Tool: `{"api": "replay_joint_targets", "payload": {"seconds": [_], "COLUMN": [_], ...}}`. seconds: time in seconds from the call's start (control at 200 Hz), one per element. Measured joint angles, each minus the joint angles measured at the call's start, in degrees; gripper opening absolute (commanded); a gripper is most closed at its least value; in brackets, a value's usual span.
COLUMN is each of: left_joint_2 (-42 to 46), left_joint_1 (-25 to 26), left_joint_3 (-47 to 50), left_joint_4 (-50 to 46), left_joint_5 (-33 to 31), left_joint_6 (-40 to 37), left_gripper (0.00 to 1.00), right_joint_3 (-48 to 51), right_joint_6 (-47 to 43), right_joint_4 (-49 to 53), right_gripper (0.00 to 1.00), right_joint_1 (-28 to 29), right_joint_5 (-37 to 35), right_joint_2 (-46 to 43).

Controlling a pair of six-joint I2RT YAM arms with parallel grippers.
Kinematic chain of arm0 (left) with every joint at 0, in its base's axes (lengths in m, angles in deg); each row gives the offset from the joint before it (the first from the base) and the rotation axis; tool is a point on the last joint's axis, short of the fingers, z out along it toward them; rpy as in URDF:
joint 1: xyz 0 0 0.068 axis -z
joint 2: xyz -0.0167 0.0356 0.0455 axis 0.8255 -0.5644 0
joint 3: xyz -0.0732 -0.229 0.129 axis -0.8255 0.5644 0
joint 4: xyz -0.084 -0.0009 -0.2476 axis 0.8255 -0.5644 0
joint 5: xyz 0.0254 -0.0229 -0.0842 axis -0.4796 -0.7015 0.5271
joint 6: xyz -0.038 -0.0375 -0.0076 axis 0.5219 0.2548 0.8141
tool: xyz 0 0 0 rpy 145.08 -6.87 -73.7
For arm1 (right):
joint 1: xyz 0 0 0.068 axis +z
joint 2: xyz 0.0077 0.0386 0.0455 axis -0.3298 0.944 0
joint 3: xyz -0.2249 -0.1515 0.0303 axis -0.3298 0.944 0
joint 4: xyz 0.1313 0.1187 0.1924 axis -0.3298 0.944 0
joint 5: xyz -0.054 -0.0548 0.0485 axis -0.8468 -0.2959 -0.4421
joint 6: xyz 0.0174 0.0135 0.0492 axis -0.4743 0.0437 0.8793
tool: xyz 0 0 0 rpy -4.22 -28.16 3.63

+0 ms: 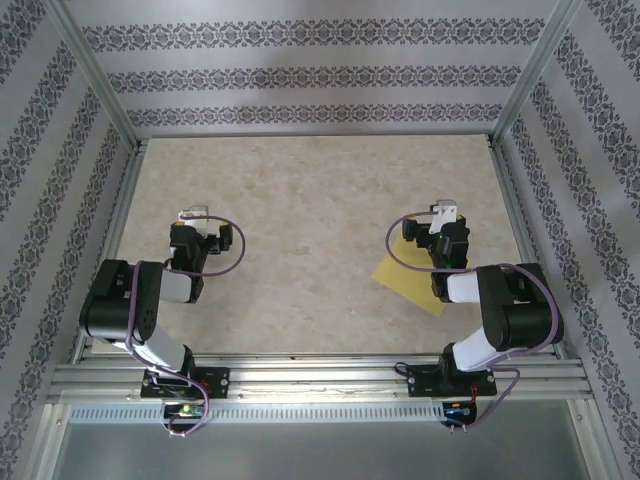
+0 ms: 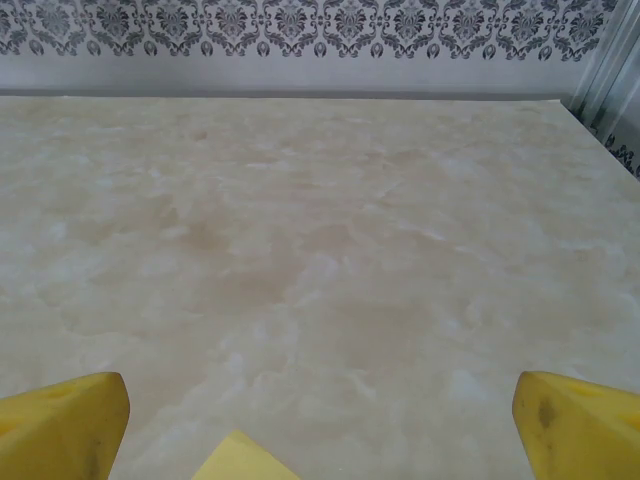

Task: Fold a paper plane with a square sheet of paper (pick it up from the middle)
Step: Move the square sheet of paper to the center of the table.

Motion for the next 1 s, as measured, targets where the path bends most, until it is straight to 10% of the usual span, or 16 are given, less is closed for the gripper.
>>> {"api": "replay_joint_targets", "payload": {"seconds": [0.999], "left_joint_2": [11.15], "left_joint_1": [0.2], "left_joint_3": [-1.95], "left_joint_4": [-11.89], "left_joint_5": [1.99], "left_joint_6": [0.52], "left_gripper": [0.99], "right_joint_3": [-0.33], "right_joint_6": [0.31], "right_joint_4": [7.37], "right_gripper": [0.98], "right_joint_1": [0.52], "right_joint_5": [-1.99], "right_joint_2": [-6.29]}}
